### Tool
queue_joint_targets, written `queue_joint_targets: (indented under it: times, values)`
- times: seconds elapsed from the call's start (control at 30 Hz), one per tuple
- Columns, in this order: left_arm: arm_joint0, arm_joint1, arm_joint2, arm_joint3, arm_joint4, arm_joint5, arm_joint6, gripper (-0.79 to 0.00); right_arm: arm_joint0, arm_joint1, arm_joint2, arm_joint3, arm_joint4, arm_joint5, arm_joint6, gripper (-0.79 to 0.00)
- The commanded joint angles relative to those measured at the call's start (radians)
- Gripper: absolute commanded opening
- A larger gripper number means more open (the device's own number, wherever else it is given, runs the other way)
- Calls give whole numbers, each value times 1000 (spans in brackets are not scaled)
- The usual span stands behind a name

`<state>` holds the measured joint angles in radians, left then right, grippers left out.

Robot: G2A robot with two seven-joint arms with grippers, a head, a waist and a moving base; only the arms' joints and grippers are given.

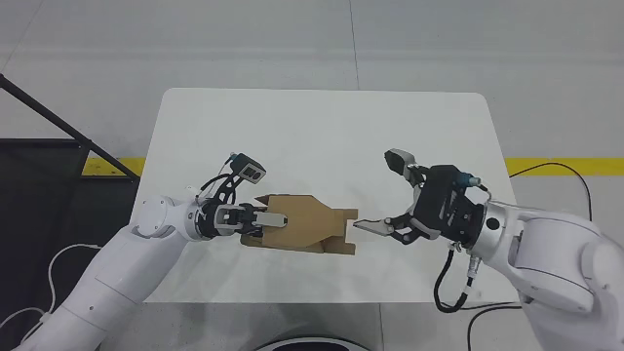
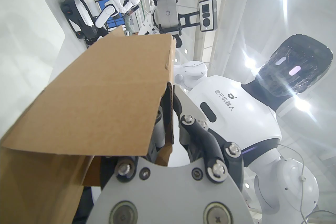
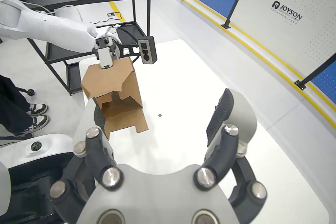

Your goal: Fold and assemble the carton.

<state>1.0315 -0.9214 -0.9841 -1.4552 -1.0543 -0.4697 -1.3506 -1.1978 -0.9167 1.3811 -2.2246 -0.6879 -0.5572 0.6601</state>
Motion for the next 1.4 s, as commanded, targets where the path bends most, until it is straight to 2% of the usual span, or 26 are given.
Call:
queue_joint_targets:
  times: [0.0,0.2,0.57,0.87,1.37]
  values:
    - [0,0,0,0,0,0,0,-785,22,-2,-18,-2,-3,31,13,0]
    - [0,0,0,0,0,0,0,-785,61,-8,-66,14,-15,74,33,0]
    - [0,0,0,0,0,0,0,-785,91,-12,-119,35,0,65,82,0]
    - [0,0,0,0,0,0,0,-785,62,-9,-95,20,-11,74,72,0]
    - [0,0,0,0,0,0,0,-785,71,-5,-127,39,14,50,164,0]
